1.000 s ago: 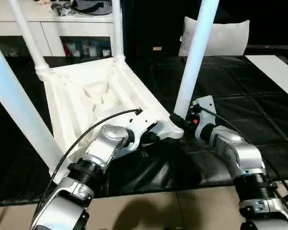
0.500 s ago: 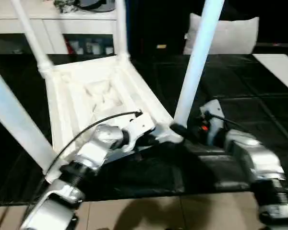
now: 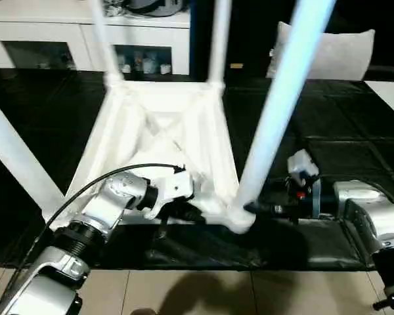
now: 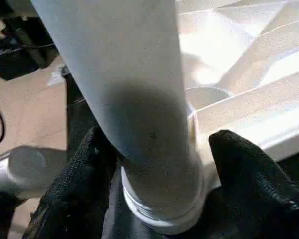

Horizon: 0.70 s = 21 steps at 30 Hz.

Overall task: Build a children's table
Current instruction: Rotate leg to tighten

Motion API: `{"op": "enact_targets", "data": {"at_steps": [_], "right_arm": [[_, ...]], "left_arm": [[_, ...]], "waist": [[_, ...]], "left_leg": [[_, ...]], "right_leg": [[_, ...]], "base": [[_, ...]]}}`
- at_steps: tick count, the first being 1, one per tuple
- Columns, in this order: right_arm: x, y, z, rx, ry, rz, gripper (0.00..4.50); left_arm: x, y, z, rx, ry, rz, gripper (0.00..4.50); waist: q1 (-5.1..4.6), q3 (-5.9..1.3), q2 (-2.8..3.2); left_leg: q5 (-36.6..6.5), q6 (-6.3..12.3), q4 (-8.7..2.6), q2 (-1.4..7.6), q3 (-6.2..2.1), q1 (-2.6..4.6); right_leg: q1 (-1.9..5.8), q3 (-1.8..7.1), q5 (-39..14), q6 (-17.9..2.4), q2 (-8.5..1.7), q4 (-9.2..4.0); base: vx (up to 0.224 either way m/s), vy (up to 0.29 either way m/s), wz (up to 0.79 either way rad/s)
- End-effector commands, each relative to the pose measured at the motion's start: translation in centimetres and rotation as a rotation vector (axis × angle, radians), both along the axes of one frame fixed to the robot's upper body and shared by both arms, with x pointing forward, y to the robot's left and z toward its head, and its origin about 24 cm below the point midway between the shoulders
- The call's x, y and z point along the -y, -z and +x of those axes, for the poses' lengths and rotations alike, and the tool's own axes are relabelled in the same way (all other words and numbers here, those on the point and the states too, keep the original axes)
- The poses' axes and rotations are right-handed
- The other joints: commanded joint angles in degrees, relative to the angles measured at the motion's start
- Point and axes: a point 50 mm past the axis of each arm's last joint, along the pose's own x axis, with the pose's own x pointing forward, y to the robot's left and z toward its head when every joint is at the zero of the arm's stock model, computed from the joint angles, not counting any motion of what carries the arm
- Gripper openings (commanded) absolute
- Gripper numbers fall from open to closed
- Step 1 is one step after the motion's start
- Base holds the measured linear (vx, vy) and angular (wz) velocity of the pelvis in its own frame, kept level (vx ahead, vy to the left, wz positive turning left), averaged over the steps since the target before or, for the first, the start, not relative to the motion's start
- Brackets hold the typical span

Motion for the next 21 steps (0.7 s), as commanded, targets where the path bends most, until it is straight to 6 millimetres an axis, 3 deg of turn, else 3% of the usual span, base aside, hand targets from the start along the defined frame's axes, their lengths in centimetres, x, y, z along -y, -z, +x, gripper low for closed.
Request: {"op": "enact_targets", "data": {"at_steps": [1,7,9,15,20,21], "right_arm": [[-0.4,-0.6,-0.1,0.007,-0.038,0.004,2.85],[-0.9,-0.4,-0.4,-0.037,-0.075,0.021,2.34],[-1.0,-0.4,-0.5,-0.048,-0.077,0.031,2.14],[-2.4,-0.1,-1.2,-0.079,-0.042,0.108,2.03],[-3.2,0.8,-0.1,-0.045,0.141,0.060,2.03],[-3.5,1.2,0.8,-0.033,0.266,0.022,2.02]], "left_arm": [[0.8,0.2,-0.4,-0.021,0.082,0.026,0.00],[0.7,0.3,-0.4,-0.029,0.080,0.024,0.00],[0.7,0.3,-0.4,-0.033,0.076,0.020,0.00],[1.5,0.2,-0.1,-0.023,-0.044,-0.059,0.00],[1.8,0.6,0.7,-0.002,-0.190,-0.040,0.00],[2.0,0.6,1.1,0.012,-0.266,-0.037,0.00]], "waist": [[-0.16,-3.40,-0.56],[0.03,-3.45,-0.61],[0.08,-3.47,-0.90],[0.33,-3.42,-0.61],[-0.22,-3.07,-0.80],[-0.60,-2.86,-0.76]], "left_leg": [[-10.7,3.58,-3.39,1.44,0.41,0.03],[-10.2,3.37,-3.36,1.34,0.39,-0.05],[-9.9,3.41,-3.33,1.35,0.42,-0.05],[-10.2,3.04,-3.38,1.39,0.39,0.01],[-13.4,1.35,-3.63,0.91,0.21,0.16],[-14.6,1.05,-3.64,0.74,0.16,0.27]], "right_leg": [[3.24,2.51,-16.5,-10.8,-2.82,-3.33],[3.36,2.52,-16.8,-10.3,-2.89,-3.34],[3.34,2.51,-16.9,-10.2,-2.86,-3.29],[3.27,2.55,-17.6,-9.6,-2.90,-3.39],[3.01,2.22,-26.3,-6.4,-2.99,-4.56],[2.75,2.06,-29.5,-5.2,-2.93,-5.07]], "base": [[0.000,0.000,0.00],[0.000,0.000,0.00],[0.000,0.000,0.00],[0.000,0.000,0.00],[0.000,0.000,0.00],[0.000,0.000,0.00]]}}
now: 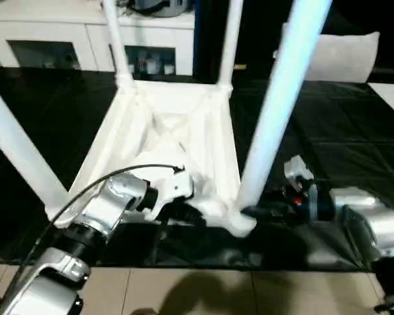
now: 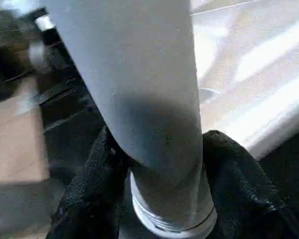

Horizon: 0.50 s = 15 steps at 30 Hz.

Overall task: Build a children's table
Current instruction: Rotate leg to tighten

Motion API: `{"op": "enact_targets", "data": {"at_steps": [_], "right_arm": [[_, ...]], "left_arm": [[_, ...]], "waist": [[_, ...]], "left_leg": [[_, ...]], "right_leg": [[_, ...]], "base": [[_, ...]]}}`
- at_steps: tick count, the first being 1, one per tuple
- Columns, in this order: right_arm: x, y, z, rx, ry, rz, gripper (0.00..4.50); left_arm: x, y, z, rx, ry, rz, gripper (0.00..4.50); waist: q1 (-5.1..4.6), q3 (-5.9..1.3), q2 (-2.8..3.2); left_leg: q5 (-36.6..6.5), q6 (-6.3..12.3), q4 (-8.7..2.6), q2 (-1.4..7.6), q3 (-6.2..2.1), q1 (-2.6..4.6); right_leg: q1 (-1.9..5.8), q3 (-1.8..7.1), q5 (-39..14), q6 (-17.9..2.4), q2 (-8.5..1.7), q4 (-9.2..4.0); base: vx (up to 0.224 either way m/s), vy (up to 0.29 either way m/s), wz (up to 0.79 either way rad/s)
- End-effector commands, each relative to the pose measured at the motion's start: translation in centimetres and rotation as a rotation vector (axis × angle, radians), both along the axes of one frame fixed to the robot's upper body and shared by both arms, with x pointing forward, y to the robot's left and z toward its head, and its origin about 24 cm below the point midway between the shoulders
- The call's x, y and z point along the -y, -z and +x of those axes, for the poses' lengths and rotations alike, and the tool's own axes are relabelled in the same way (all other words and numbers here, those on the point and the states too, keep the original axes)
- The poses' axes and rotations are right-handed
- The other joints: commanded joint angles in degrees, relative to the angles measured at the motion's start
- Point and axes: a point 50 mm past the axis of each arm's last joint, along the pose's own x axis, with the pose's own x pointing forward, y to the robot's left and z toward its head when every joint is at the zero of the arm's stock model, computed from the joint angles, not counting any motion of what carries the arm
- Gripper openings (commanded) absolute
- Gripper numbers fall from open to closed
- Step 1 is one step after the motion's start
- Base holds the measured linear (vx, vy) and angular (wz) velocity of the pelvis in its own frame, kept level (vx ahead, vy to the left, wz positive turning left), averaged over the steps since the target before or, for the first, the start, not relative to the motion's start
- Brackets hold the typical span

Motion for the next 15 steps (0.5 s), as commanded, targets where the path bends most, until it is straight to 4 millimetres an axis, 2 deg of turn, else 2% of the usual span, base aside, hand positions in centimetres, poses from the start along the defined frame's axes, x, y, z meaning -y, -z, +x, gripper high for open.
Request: {"op": "enact_targets", "data": {"at_steps": [1,2,3,4,5,6,7,9,10,11,15], "right_arm": [[-2.0,0.6,1.2,-0.015,0.122,-0.028,2.01],[-2.1,0.8,1.6,-0.025,0.187,-0.045,1.99],[-2.3,1.0,2.2,-0.038,0.283,-0.070,1.99],[-2.5,1.2,2.5,-0.045,0.334,-0.082,1.98],[-2.7,1.3,2.7,-0.051,0.391,-0.092,1.98],[-3.0,1.5,3.0,-0.054,0.442,-0.097,1.98],[-3.3,1.6,3.1,-0.055,0.468,-0.095,1.98],[-3.8,1.7,3.1,-0.033,0.479,-0.099,1.98],[-4.2,1.7,3.1,-0.010,0.466,-0.082,2.51],[-4.4,1.8,3.0,-0.006,0.457,-0.075,2.51],[-4.5,1.8,2.8,-0.001,0.442,-0.060,2.81]], "left_arm": [[1.5,0.3,0.7,0.026,-0.130,-0.005,0.00],[1.7,0.3,1.0,0.036,-0.173,-0.007,0.00],[2.0,0.2,1.4,0.046,-0.251,-0.017,0.00],[2.2,0.2,1.6,0.049,-0.292,-0.023,0.00],[2.5,0.1,1.8,0.050,-0.336,-0.030,0.00],[2.8,0.1,2.0,0.054,-0.379,-0.035,0.00],[3.1,0.0,2.1,0.055,-0.405,-0.044,0.00],[3.5,-0.1,2.2,0.060,-0.437,-0.055,0.00],[3.8,-0.1,2.3,0.068,-0.450,-0.066,0.00],[4.0,-0.2,2.3,0.076,-0.447,-0.070,0.00],[4.2,-0.3,2.2,0.092,-0.404,-0.076,0.00]], "waist": [[-0.58,-2.71,-0.65],[-1.46,-2.60,-0.67],[-1.82,-2.60,-0.67],[-2.60,-2.57,-0.71],[-3.18,-2.64,-0.58],[-3.35,-2.69,-0.62],[-3.72,-2.63,-0.57],[-4.12,-2.75,-0.52],[-4.29,-2.91,-0.94],[-4.15,-2.99,-0.74],[-4.03,-2.95,-0.71]], "left_leg": [[-15.5,0.54,-3.87,0.62,-0.06,-0.16],[-17.1,-0.01,-3.79,0.38,-0.24,-0.18],[-17.9,-0.18,-3.74,0.27,-0.42,-0.19],[-18.5,-0.62,-3.65,0.12,-0.55,-0.38],[-19.7,-0.36,-3.36,-0.09,-0.61,0.09],[-20.0,-0.03,-3.24,-0.13,-0.61,0.21],[-20.5,0.31,-3.22,-0.09,-0.66,0.16],[-20.6,0.92,-3.40,-0.03,-0.71,-0.09],[-20.0,1.48,-3.56,0.12,-0.67,-0.31],[-19.2,1.90,-3.73,0.33,-0.67,-0.32],[-17.7,2.68,-3.97,0.51,-0.41,-0.50]], "right_leg": [[2.62,1.73,-32.0,-4.2,-2.86,-5.31],[2.54,1.32,-34.7,-2.9,-2.74,-5.72],[2.59,1.03,-36.1,-2.2,-2.77,-5.94],[2.58,0.80,-37.3,-1.1,-2.63,-6.18],[2.05,0.57,-38.7,-0.5,-2.64,-6.77],[1.98,0.49,-38.7,-0.4,-2.64,-6.97],[1.82,0.43,-38.3,-0.6,-2.56,-7.04],[2.05,0.45,-36.8,-0.9,-2.51,-6.99],[2.23,0.66,-35.1,-1.2,-2.52,-6.78],[2.29,0.90,-33.1,-1.9,-2.63,-6.51],[2.38,1.55,-29.2,-3.8,-2.61,-5.92]], "base": [[0.000,0.000,0.00],[0.000,0.000,0.00],[0.000,0.000,0.00],[0.000,0.000,0.00],[0.000,0.000,0.00],[0.000,0.000,0.00],[0.000,0.000,0.00],[0.000,0.000,0.00],[0.000,0.000,0.00],[0.000,0.000,0.00],[0.000,0.000,0.00]]}}
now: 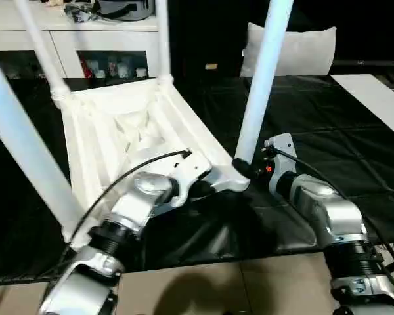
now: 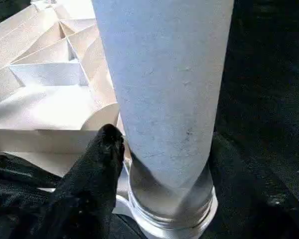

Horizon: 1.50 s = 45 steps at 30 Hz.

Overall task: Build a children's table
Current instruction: Rotate leg to tighten

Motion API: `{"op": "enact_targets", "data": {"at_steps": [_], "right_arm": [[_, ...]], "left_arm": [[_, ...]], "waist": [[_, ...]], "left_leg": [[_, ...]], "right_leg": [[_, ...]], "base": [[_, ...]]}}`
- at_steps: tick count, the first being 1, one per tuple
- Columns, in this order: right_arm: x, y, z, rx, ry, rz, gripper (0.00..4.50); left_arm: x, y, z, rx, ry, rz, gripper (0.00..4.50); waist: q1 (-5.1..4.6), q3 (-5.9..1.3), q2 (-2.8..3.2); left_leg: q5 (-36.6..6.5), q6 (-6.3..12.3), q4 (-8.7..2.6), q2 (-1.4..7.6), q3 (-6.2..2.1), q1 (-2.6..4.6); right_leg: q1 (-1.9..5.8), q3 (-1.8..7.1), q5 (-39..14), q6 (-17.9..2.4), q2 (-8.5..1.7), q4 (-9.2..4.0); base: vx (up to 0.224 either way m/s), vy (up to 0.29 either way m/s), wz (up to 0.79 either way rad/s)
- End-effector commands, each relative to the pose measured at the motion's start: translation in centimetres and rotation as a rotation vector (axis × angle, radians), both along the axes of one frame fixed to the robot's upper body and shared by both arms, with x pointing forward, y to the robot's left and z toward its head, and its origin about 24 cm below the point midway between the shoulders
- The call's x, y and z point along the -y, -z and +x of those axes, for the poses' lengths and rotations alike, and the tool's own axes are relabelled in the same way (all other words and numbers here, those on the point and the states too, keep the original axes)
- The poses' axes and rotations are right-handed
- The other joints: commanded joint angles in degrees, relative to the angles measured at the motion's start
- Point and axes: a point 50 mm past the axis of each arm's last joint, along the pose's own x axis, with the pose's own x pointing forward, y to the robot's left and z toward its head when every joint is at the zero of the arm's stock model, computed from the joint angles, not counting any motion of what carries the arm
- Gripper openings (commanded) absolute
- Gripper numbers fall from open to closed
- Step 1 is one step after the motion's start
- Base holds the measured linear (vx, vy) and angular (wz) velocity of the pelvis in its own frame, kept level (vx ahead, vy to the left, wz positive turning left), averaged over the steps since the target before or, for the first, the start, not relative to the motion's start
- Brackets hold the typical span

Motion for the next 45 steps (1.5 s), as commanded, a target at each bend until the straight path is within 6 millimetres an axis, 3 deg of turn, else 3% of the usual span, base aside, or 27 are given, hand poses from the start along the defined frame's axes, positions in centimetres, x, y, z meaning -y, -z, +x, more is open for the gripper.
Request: {"op": "enact_targets", "data": {"at_steps": [1,3,6,7,9,10,15,18,20,22,23,26,32,33,37,38,39,41,45], "right_arm": [[-1.4,1.3,-0.8,-0.067,-0.078,0.024,3.07],[-0.8,1.0,-0.8,-0.044,-0.090,0.033,3.09],[0.1,0.5,-0.7,-0.023,-0.105,0.039,3.48],[1.2,0.1,-0.9,-0.005,-0.148,0.032,3.54],[1.5,0.0,-0.9,0.000,-0.165,0.028,3.66],[2.0,-0.1,-1.3,-0.003,-0.219,0.008,3.91],[3.4,-0.7,-2.5,-0.023,-0.390,-0.023,4.10],[4.2,-1.4,-3.0,-0.028,-0.499,-0.020,4.10],[4.5,-2.0,-3.2,-0.035,-0.575,0.008,3.94],[4.6,-2.1,-3.3,-0.050,-0.608,0.024,3.94],[4.6,-2.1,-3.3,-0.050,-0.608,0.024,3.68],[4.5,-2.1,-3.5,-0.084,-0.664,0.050,3.48],[3.7,-1.7,-4.0,-0.129,-0.738,0.083,3.07],[3.6,-1.7,-4.1,-0.136,-0.746,0.084,2.90],[3.6,-1.4,-4.3,-0.160,-0.767,0.089,2.63],[3.6,-1.3,-4.4,-0.164,-0.769,0.093,2.48],[3.5,-1.3,-4.5,-0.170,-0.770,0.101,2.48],[3.3,-1.3,-4.7,-0.174,-0.766,0.123,2.23],[2.3,-0.9,-4.6,-0.148,-0.668,0.126,2.17]], "left_arm": [[0.6,-0.5,0.2,0.039,-0.024,-0.058,0.00],[0.4,-0.4,0.0,0.039,0.017,-0.052,0.00],[0.1,-0.3,-0.4,0.036,0.062,-0.044,0.00],[-0.4,-0.2,-0.7,0.039,0.114,-0.029,0.00],[-0.6,-0.2,-0.8,0.040,0.130,-0.024,0.00],[-0.9,-0.1,-1.0,0.039,0.164,-0.014,0.00],[-1.7,0.1,-1.9,0.019,0.323,0.006,0.00],[-2.4,0.1,-2.6,-0.017,0.425,0.031,0.00],[-3.0,0.0,-2.8,-0.042,0.488,0.063,0.00],[-3.2,0.0,-2.9,-0.050,0.514,0.078,0.00],[-3.2,0.0,-2.9,-0.050,0.514,0.078,0.00],[-3.5,-0.2,-3.1,-0.069,0.561,0.086,0.00],[-3.4,-0.2,-3.5,-0.088,0.593,0.075,0.00],[-3.4,-0.1,-3.5,-0.090,0.592,0.075,0.00],[-3.4,0.1,-3.5,-0.092,0.583,0.074,0.00],[-3.4,0.1,-3.5,-0.093,0.579,0.074,0.00],[-3.4,0.1,-3.5,-0.094,0.576,0.072,0.00],[-3.3,0.1,-3.4,-0.096,0.552,0.058,0.00],[-2.7,0.0,-3.0,-0.089,0.462,0.027,0.00]], "waist": [[0.32,-2.88,-0.79],[0.50,-2.88,-0.66],[0.70,-3.01,-0.66],[0.89,-3.08,-0.68],[1.02,-3.07,-0.63],[1.22,-3.18,-0.69],[2.13,-3.35,-1.01],[2.33,-3.39,-0.84],[2.63,-3.37,-0.64],[3.00,-3.16,-0.60],[3.40,-3.23,-0.67],[3.97,-3.25,-0.74],[4.42,-3.21,-0.87],[4.52,-3.24,-1.14],[4.60,-3.31,-1.17],[4.58,-3.31,-1.53],[4.64,-3.32,-1.48],[4.74,-3.33,-1.46],[4.73,-3.24,-1.50]], "left_leg": [[-17.1,2.49,-4.43,0.61,-0.10,-0.12],[-16.8,2.72,-4.41,0.55,0.00,-0.12],[-15.3,2.95,-4.42,0.66,0.09,-0.20],[-14.7,3.23,-4.40,0.75,0.14,-0.13],[-13.9,3.54,-4.36,0.97,0.27,-0.13],[-13.5,3.84,-4.23,0.85,0.32,-0.20],[-10.0,4.76,-3.91,0.92,0.50,-0.57],[-9.3,5.18,-3.81,1.02,0.53,-0.46],[-9.7,5.16,-3.86,1.29,0.58,-0.17],[-10.3,4.79,-3.96,1.44,0.67,-0.05],[-10.8,4.45,-4.00,1.48,0.67,0.10],[-10.9,3.67,-4.04,1.54,0.60,0.12],[-10.7,2.91,-4.05,1.49,0.63,0.12],[-10.4,2.88,-4.02,1.48,0.65,0.10],[-9.5,2.88,-3.98,1.46,0.62,0.02],[-9.3,3.03,-3.93,1.41,0.67,-0.03],[-9.2,3.05,-3.93,1.40,0.66,-0.02],[-8.8,3.14,-3.90,1.44,0.67,-0.02],[-9.1,2.87,-3.99,1.44,0.66,-0.03]], "right_leg": [[2.26,1.61,-28.8,-4.2,-2.61,-4.71],[2.35,1.65,-28.9,-4.3,-2.66,-4.78],[2.53,1.80,-27.6,-4.7,-2.76,-4.62],[2.57,1.87,-26.4,-5.2,-2.75,-4.45],[2.52,2.10,-24.0,-6.3,-2.68,-4.07],[2.70,2.03,-23.2,-6.8,-2.65,-3.92],[3.08,2.40,-17.4,-8.8,-2.73,-2.79],[3.14,2.37,-15.9,-9.8,-2.66,-2.50],[3.03,2.38,-15.8,-10.6,-2.70,-2.42],[2.81,2.40,-16.7,-10.8,-2.62,-2.54],[2.84,2.40,-17.4,-10.6,-2.67,-2.51],[2.90,2.42,-17.5,-10.5,-2.77,-2.37],[2.88,2.49,-18.5,-10.0,-2.89,-2.47],[2.90,2.51,-18.4,-9.8,-2.87,-2.39],[2.95,2.51,-17.2,-9.9,-2.84,-2.22],[2.98,2.49,-17.2,-9.8,-2.83,-2.20],[3.00,2.49,-17.4,-9.7,-2.87,-2.18],[2.99,2.50,-17.4,-9.6,-2.86,-2.17],[2.91,2.52,-18.2,-9.1,-2.89,-2.28]], "base": [[0.000,0.000,0.00],[0.000,0.000,0.00],[0.000,0.000,0.00],[0.000,0.000,0.00],[0.000,0.000,0.00],[0.000,0.000,0.00],[0.000,0.000,0.00],[0.000,0.000,0.00],[0.000,0.000,0.00],[0.000,0.000,0.00],[0.000,0.000,0.00],[0.000,0.000,0.00],[0.000,0.000,0.00],[0.000,0.000,0.00],[0.000,0.000,0.00],[0.000,0.000,0.00],[0.000,0.000,0.00],[0.000,0.000,0.00],[0.000,0.000,0.00]]}}
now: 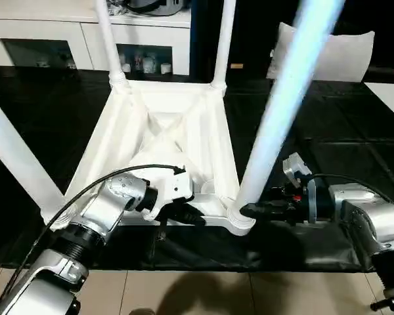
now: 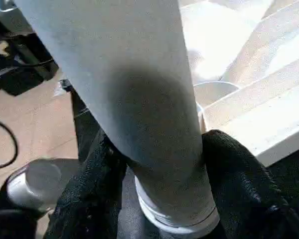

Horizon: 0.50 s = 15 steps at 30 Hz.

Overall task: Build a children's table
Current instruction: Rotate leg to tighten

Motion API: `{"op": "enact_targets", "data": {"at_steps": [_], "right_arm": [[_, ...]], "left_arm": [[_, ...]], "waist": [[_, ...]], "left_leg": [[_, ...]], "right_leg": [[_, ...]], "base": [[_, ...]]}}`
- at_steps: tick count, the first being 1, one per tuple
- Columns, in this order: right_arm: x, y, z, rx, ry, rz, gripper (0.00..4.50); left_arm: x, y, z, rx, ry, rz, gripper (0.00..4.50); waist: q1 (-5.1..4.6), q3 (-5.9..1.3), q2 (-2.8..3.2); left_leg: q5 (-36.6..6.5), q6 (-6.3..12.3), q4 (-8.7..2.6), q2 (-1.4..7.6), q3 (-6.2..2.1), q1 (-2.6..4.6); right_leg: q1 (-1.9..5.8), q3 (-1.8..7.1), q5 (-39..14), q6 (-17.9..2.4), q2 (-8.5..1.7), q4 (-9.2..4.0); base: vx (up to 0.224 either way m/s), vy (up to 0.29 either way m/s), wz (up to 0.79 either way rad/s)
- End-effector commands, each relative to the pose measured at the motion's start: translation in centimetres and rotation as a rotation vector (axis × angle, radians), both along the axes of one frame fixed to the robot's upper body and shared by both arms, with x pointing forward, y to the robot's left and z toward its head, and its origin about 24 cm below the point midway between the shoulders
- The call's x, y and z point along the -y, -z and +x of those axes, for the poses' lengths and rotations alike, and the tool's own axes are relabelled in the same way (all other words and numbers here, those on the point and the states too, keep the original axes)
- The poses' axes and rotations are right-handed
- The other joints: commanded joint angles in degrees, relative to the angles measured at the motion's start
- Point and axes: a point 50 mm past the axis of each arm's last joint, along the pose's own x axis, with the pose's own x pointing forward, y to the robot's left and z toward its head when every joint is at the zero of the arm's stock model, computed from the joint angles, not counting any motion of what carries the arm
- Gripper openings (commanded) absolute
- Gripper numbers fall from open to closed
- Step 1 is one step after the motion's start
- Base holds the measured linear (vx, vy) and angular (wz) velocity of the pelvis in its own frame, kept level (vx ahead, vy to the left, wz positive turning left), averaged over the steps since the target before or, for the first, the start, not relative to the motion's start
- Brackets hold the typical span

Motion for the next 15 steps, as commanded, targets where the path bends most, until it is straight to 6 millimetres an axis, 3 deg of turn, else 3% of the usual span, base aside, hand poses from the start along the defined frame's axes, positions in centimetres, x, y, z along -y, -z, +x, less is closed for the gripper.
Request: {"op": "enact_targets", "data": {"at_steps": [1,5,6,8,10,11,13,14,15], "right_arm": [[-1.8,0.3,0.1,0.003,0.045,0.021,2.11],[-3.1,1.7,2.5,-0.005,0.388,-0.079,2.04],[-3.3,2.0,3.0,0.010,0.463,-0.115,2.03],[-3.8,2.2,4.0,0.044,0.594,-0.146,2.00],[-4.0,2.3,4.7,0.055,0.717,-0.161,1.96],[-4.0,2.6,4.9,0.058,0.761,-0.208,1.96],[-4.4,2.8,5.1,0.070,0.810,-0.222,1.96],[-4.7,2.8,5.2,0.091,0.805,-0.212,1.96],[-5.0,2.6,5.2,0.112,0.783,-0.179,1.96]], "left_arm": [[1.5,0.7,0.0,-0.005,-0.075,-0.007,0.00],[3.0,0.6,1.2,-0.005,-0.292,-0.053,0.00],[3.5,0.5,1.6,0.010,-0.348,-0.065,0.00],[4.4,0.3,2.3,0.029,-0.454,-0.079,0.00],[4.7,0.3,2.8,0.052,-0.530,-0.077,0.00],[4.9,0.3,3.0,0.060,-0.563,-0.077,0.00],[5.2,0.3,3.3,0.077,-0.616,-0.075,0.00],[5.3,0.3,3.3,0.092,-0.618,-0.073,0.00],[5.5,0.3,3.3,0.104,-0.614,-0.072,0.00]], "waist": [[-0.31,-3.19,-0.79],[-1.71,-2.64,-0.79],[-2.40,-2.57,-0.66],[-4.12,-2.52,-0.58],[-5.01,-2.52,-0.61],[-5.38,-2.65,-0.52],[-5.67,-2.65,-0.21],[-5.75,-2.83,0.03],[-5.88,-2.84,-0.05]], "left_leg": [[-9.6,2.53,-3.52,1.31,0.33,-0.03],[-14.3,-0.06,-3.72,0.58,0.08,0.05],[-16.0,-0.73,-3.66,0.28,-0.28,-0.14],[-19.7,-0.97,-3.16,-0.03,-0.56,0.44],[-21.6,-0.13,-2.83,-0.31,-0.65,0.63],[-21.7,0.41,-2.98,-0.30,-0.82,0.50],[-21.7,0.67,-3.37,-0.04,-0.99,0.12],[-22.4,0.86,-3.34,0.12,-1.02,0.56],[-22.5,1.07,-3.42,0.19,-1.08,0.49]], "right_leg": [[3.13,2.55,-19.2,-8.7,-2.96,-3.54],[2.72,1.86,-31.5,-4.5,-2.87,-5.10],[2.94,1.32,-35.5,-2.4,-2.87,-5.62],[2.16,0.47,-39.4,-0.2,-2.72,-6.93],[1.87,0.03,-40.0,0.4,-2.52,-7.55],[2.14,-0.17,-39.1,0.4,-2.47,-7.53],[2.44,-0.23,-37.6,0.2,-2.40,-7.44],[2.22,-0.35,-36.1,-0.3,-2.62,-7.69],[2.28,-0.26,-35.0,-0.7,-2.60,-7.55]], "base": [[0.000,0.000,0.00],[-0.027,0.001,-0.03],[-0.057,0.007,-0.09],[-0.025,0.010,-0.05],[0.000,0.000,0.00],[0.000,0.000,0.00],[0.000,0.000,0.00],[0.000,0.000,0.00],[0.000,0.000,0.00]]}}
